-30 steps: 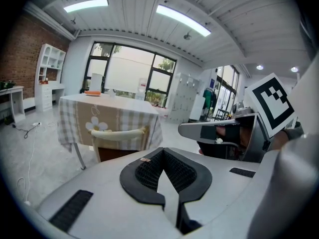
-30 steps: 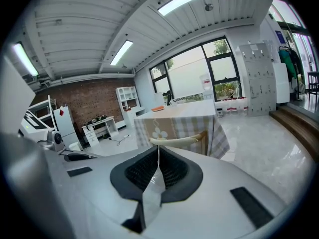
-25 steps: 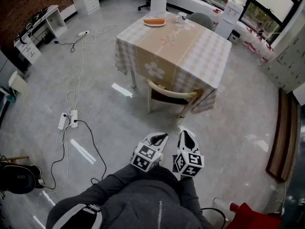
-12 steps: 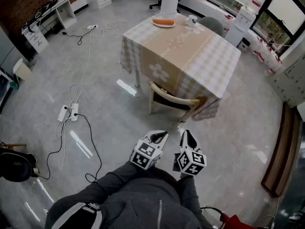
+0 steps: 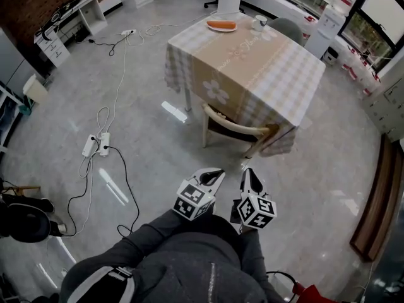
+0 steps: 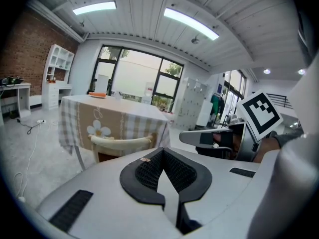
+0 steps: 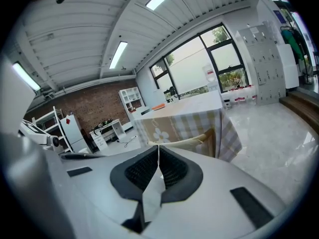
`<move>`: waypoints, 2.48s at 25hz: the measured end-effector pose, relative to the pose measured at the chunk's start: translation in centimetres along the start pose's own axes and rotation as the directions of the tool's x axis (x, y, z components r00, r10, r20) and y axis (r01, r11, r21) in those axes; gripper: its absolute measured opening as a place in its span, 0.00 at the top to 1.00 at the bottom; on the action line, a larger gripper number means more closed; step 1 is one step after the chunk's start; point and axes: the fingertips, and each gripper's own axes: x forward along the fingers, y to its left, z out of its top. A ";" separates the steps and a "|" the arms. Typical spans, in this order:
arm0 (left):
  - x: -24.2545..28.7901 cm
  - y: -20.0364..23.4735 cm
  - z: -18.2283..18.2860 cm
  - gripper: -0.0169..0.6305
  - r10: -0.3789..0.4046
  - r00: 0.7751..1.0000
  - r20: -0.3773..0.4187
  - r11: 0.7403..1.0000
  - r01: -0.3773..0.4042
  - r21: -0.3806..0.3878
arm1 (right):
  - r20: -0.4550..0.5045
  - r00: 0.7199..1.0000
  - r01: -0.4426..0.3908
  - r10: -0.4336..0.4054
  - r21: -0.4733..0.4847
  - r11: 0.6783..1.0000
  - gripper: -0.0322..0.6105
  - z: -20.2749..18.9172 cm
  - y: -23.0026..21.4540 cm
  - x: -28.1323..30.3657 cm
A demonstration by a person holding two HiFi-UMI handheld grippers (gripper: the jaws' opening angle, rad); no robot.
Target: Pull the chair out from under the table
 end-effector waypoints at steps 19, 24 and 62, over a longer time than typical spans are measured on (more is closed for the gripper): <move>3.8 5.9 2.3 0.96 0.025 0.997 -0.078 1.000 -0.025 0.007 | -0.105 0.993 -0.062 0.048 -0.131 0.989 0.93 0.8 -1.4 3.9; 6.8 7.6 3.5 0.96 0.020 0.994 -0.111 1.000 -0.019 0.012 | -0.145 0.987 -0.086 0.067 -0.129 0.988 0.93 1.4 -2.1 6.7; 17.3 15.6 4.0 0.58 -0.163 0.882 -0.443 0.949 0.263 0.174 | -0.537 0.810 -0.461 0.236 -0.333 0.823 0.62 3.3 -3.5 21.4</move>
